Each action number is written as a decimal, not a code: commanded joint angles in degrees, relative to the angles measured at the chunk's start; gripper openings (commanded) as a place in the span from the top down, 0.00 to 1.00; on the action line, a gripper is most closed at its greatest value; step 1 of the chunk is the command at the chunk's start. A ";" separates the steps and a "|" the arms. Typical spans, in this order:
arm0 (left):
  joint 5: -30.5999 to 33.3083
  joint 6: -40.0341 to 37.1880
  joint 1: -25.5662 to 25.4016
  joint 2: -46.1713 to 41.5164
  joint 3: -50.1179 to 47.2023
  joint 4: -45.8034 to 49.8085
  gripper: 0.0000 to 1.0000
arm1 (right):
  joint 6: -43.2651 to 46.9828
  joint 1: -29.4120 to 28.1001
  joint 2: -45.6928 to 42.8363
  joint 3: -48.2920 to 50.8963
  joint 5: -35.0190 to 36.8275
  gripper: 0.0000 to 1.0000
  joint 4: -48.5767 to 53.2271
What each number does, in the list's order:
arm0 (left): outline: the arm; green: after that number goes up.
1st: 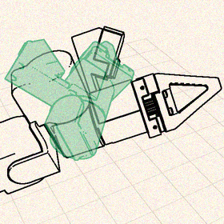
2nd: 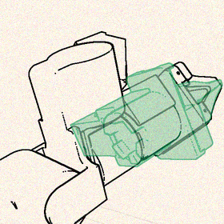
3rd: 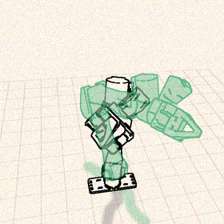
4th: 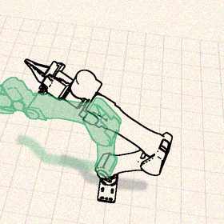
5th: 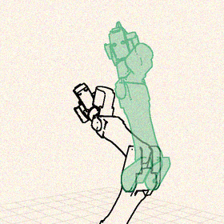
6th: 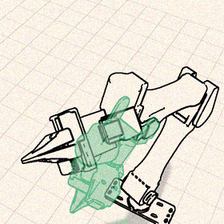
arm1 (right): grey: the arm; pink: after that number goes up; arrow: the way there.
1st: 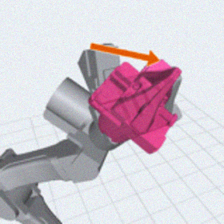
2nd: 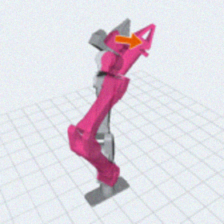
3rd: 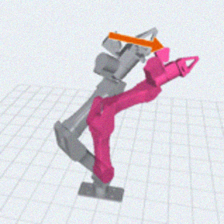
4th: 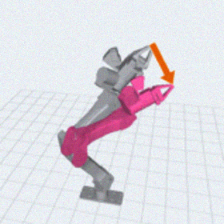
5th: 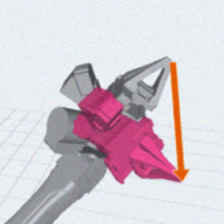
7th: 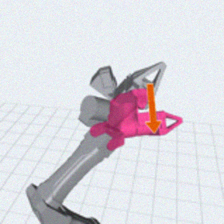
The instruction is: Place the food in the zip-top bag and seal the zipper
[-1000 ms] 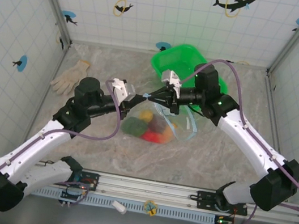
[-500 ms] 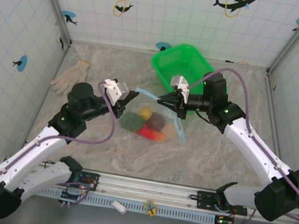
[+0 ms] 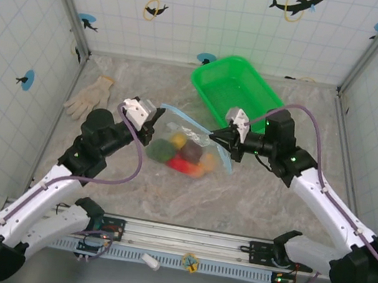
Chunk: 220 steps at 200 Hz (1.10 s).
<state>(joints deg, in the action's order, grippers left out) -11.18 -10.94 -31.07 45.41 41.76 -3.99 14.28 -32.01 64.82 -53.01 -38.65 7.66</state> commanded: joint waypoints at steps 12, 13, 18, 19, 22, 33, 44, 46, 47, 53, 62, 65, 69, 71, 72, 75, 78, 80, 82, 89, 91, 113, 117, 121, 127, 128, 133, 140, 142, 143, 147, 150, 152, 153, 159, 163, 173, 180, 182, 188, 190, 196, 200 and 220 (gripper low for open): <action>11.16 1.31 2.37 -2.25 -0.18 -5.68 1.00 | -2.09 1.69 -3.96 5.22 7.28 1.00 3.60; 11.21 1.29 2.44 -2.29 -0.18 -5.68 1.00 | -2.08 1.73 -4.02 5.34 7.37 1.00 3.72; 11.52 1.34 2.46 -2.47 -0.27 -5.75 1.00 | -2.19 1.77 -4.45 5.89 8.33 1.00 4.00; 11.57 1.35 2.44 -2.49 -0.27 -5.71 1.00 | -2.17 1.77 -4.62 6.03 8.51 1.00 4.02; 11.87 1.48 2.51 -2.64 -0.27 -5.79 1.00 | -2.24 1.85 -4.94 6.48 8.99 1.00 4.22; 12.78 1.88 2.59 -3.10 -0.28 -6.18 1.00 | -2.55 2.10 -6.09 7.95 10.17 1.00 4.61; 13.38 2.15 2.59 -3.56 -0.26 -6.46 1.00 | -2.90 2.38 -7.48 9.45 11.06 1.00 5.06; 13.44 2.15 2.64 -3.68 -0.29 -6.45 1.00 | -2.96 2.39 -7.74 9.69 11.23 1.00 5.08; 13.50 2.15 2.67 -3.71 -0.28 -6.46 1.00 | -3.04 2.43 -7.94 9.82 11.32 1.00 5.17; 13.76 2.13 2.61 -3.91 -0.27 -6.38 1.00 | -3.24 2.55 -8.81 10.72 11.72 1.00 5.39; 14.06 2.07 2.64 -4.16 -0.28 -6.27 1.00 | -3.30 2.65 -10.20 11.93 12.22 1.00 5.68; 14.19 2.07 2.72 -4.14 -0.27 -6.20 1.00 | -3.36 2.70 -10.66 12.34 12.34 1.00 5.74; 14.36 2.04 2.68 -4.18 -0.22 -6.08 1.00 | -3.31 2.74 -11.31 12.82 12.58 1.00 5.82; 14.50 1.99 2.68 -4.25 -0.22 -6.04 1.00 | -3.30 2.81 -11.60 13.08 12.67 1.00 5.93; 14.51 1.99 2.68 -4.26 -0.20 -6.04 1.00 | -3.30 2.82 -11.75 13.23 12.74 1.00 5.90; 14.58 2.02 2.75 -4.27 -0.20 -5.83 1.00 | -3.32 2.87 -12.14 13.50 13.00 1.00 6.00; 14.67 1.90 2.69 -4.27 -0.25 -5.78 1.00 | -3.31 2.91 -12.67 13.85 13.26 1.00 5.97; 14.69 1.89 2.68 -4.27 -0.25 -5.77 1.00 | -3.34 2.94 -12.93 14.13 13.43 1.00 6.03; 14.69 1.89 2.73 -4.27 -0.31 -5.68 1.00 | -3.33 2.97 -13.22 14.33 13.61 1.00 6.04; 14.76 1.88 2.68 -4.36 -0.35 -5.68 1.00 | -3.31 3.17 -14.24 15.12 14.13 1.00 6.05; 14.91 1.89 2.70 -4.36 -0.36 -5.68 1.00 | -3.30 3.25 -14.49 15.28 14.24 1.00 6.12; 15.12 2.06 2.69 -4.62 -0.63 -5.36 1.00 | -3.47 4.09 -16.68 16.43 15.06 1.00 6.38; 15.21 2.13 2.73 -4.69 -0.69 -5.33 1.00 | -3.51 4.22 -16.86 16.53 15.11 1.00 6.40; 15.32 2.15 2.68 -4.71 -0.71 -5.26 1.00 | -3.56 4.38 -17.07 16.56 15.14 1.00 6.50; 15.53 2.23 2.68 -4.80 -0.63 -4.96 1.00 | -3.29 4.50 -17.24 16.54 15.37 1.00 6.73; 15.59 2.23 2.68 -4.84 -0.63 -4.88 1.00 | -3.25 4.50 -17.26 16.54 15.41 1.00 6.78; 15.93 2.24 2.70 -4.88 -0.43 -4.49 1.00 | -3.02 4.50 -17.36 16.39 15.92 1.00 7.07; 16.34 2.38 2.68 -5.02 -0.32 -4.01 1.00 | -2.49 4.52 -17.51 16.28 16.15 1.00 7.55; 16.42 2.41 2.73 -5.05 -0.31 -3.83 1.00 | -2.33 4.57 -17.61 16.28 16.20 1.00 7.66; 16.48 2.45 2.75 -5.10 -0.25 -3.75 1.00 | -2.20 4.53 -17.62 16.28 17.19 1.00 7.73; 16.59 2.54 2.69 -5.26 -0.26 -3.51 1.00 | -1.96 4.57 -17.81 16.34 18.60 1.00 7.80; 16.62 2.69 2.70 -5.39 -0.08 -3.30 1.00 | -1.93 4.59 -18.04 16.55 19.10 1.00 7.81; 16.58 2.86 2.71 -5.48 -0.09 -3.19 1.00 | -1.97 4.54 -18.27 16.65 19.44 1.00 7.76; 16.56 2.94 2.69 -5.53 -0.10 -3.12 1.00 | -1.93 4.52 -18.39 16.73 19.64 1.00 7.74; 16.42 3.39 2.69 -5.95 -0.06 -2.76 1.00 | -2.09 4.59 -18.99 17.13 20.37 1.00 7.54; 16.09 3.81 2.76 -6.13 -0.10 -2.42 1.00 | -2.22 4.57 -19.50 17.29 20.54 1.00 7.42; 14.71 5.39 2.71 -6.69 0.35 -1.16 1.00 | -2.78 4.57 -20.32 17.42 19.73 1.00 7.45; 12.54 6.55 2.70 -6.89 1.04 0.29 1.00 | -3.13 4.50 -20.72 16.99 18.22 1.00 8.12; 11.72 7.03 2.73 -6.95 1.31 0.74 1.00 | -3.30 4.50 -20.77 16.76 17.83 1.00 8.44; 9.24 8.53 2.68 -7.16 1.78 1.80 1.00 | -3.86 4.42 -20.90 15.92 17.15 1.00 9.32; 8.04 9.15 2.73 -7.24 1.89 2.19 1.00 | -4.10 4.35 -20.92 15.46 17.13 1.00 9.66; 5.00 10.96 2.71 -7.69 2.07 3.05 1.00 | -4.63 4.17 -21.00 14.39 14.91 1.00 10.70; 2.77 12.25 2.69 -8.01 2.04 3.54 1.00 | -5.02 3.98 -21.26 13.64 14.76 1.00 11.52; -7.89 18.96 2.51 -10.68 0.79 5.26 1.00 | -7.11 2.28 -22.72 10.16 15.56 1.00 16.04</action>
<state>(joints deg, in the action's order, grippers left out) -9.72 -1.39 -29.61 38.63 40.56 1.54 10.07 -28.64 44.01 -38.24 -24.67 14.90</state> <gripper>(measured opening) 0.042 0.123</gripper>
